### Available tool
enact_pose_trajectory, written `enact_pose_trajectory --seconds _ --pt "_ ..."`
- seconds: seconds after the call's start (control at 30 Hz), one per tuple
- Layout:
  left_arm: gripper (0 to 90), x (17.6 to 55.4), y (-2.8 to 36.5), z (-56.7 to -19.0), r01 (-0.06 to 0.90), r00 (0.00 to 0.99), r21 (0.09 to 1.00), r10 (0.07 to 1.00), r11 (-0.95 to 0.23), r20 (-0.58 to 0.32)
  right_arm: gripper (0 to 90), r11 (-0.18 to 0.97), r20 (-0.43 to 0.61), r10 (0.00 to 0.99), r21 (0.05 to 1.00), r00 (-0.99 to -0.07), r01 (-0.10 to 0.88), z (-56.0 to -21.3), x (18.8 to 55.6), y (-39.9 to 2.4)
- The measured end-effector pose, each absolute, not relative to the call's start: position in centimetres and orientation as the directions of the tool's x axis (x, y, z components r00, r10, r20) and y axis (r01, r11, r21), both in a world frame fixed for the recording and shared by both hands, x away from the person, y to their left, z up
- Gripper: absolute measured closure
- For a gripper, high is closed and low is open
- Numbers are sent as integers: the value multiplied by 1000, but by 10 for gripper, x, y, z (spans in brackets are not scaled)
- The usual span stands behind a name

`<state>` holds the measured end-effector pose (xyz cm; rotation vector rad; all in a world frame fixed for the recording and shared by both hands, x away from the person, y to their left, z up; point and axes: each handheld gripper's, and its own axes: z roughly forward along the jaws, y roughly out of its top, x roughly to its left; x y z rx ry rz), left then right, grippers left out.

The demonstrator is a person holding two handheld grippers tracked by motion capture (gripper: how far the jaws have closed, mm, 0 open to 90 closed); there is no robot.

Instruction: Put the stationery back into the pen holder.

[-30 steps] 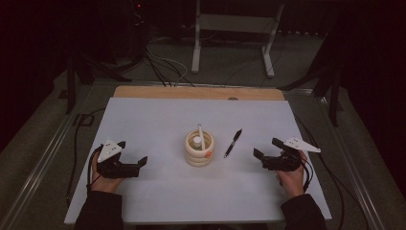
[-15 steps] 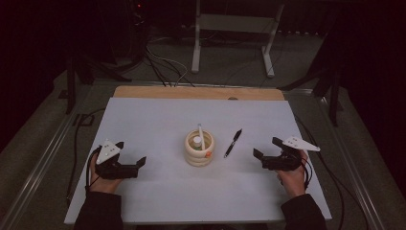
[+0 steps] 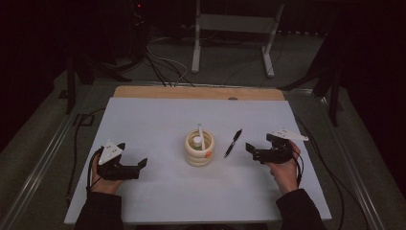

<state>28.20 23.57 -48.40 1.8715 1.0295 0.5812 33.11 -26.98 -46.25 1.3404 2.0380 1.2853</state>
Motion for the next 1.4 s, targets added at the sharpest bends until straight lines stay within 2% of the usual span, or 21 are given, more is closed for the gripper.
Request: enact_pose_trajectory --seconds 0.37,1.4 --pt "1 282 237 -484 420 543 874 839 -243 -28 0 118 183 878 812 -443 571 -467 344 -247" --pt "1 282 236 -485 423 549 872 835 -246 -31 8 139 142 926 732 -349 667 -496 361 -194"
